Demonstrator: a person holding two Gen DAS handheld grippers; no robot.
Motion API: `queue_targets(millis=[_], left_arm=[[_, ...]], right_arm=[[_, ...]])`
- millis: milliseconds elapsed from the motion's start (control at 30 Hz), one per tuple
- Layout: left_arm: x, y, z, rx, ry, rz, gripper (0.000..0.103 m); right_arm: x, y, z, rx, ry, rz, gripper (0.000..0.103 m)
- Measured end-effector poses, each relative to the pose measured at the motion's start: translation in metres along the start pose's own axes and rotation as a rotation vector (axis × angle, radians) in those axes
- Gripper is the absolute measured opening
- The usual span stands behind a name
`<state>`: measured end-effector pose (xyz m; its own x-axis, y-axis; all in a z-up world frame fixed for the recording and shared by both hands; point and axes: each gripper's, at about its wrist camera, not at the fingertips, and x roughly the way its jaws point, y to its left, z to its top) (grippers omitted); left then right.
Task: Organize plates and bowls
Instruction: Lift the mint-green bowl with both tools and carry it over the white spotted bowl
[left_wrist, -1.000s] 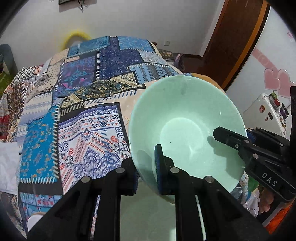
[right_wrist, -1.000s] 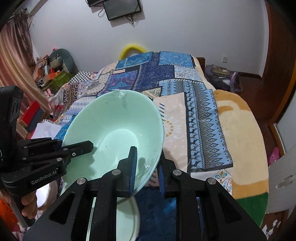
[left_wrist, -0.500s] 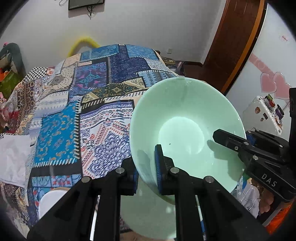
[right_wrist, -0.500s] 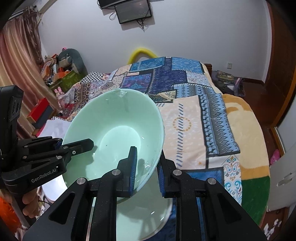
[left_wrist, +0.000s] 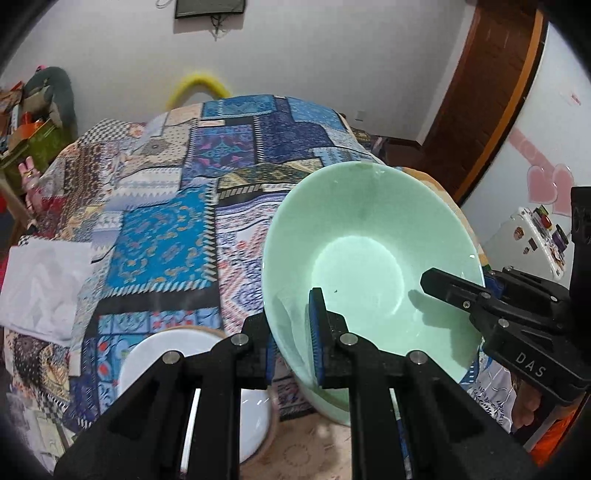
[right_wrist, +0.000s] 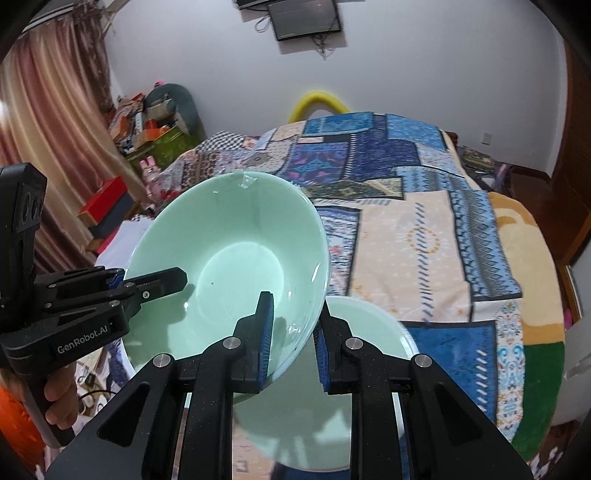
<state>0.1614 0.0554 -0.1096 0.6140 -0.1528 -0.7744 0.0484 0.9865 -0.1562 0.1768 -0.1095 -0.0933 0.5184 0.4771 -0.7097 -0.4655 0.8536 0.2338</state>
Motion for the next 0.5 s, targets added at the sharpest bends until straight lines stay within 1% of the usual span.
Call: queue_targets(millis=[200,500], left_arm=[[-0.015,0.036,-0.016,-0.051,-0.005,0.031,0.015],[-0.033,0.079,-0.043,-0.097,0.0,0.083,0.015]], right_arm=[[0.013,0.029,-0.004,-0.034,0.018,0.039,0.019],[0.035,0.068,-0.013,-0.064,0.058,0.11,0.019]])
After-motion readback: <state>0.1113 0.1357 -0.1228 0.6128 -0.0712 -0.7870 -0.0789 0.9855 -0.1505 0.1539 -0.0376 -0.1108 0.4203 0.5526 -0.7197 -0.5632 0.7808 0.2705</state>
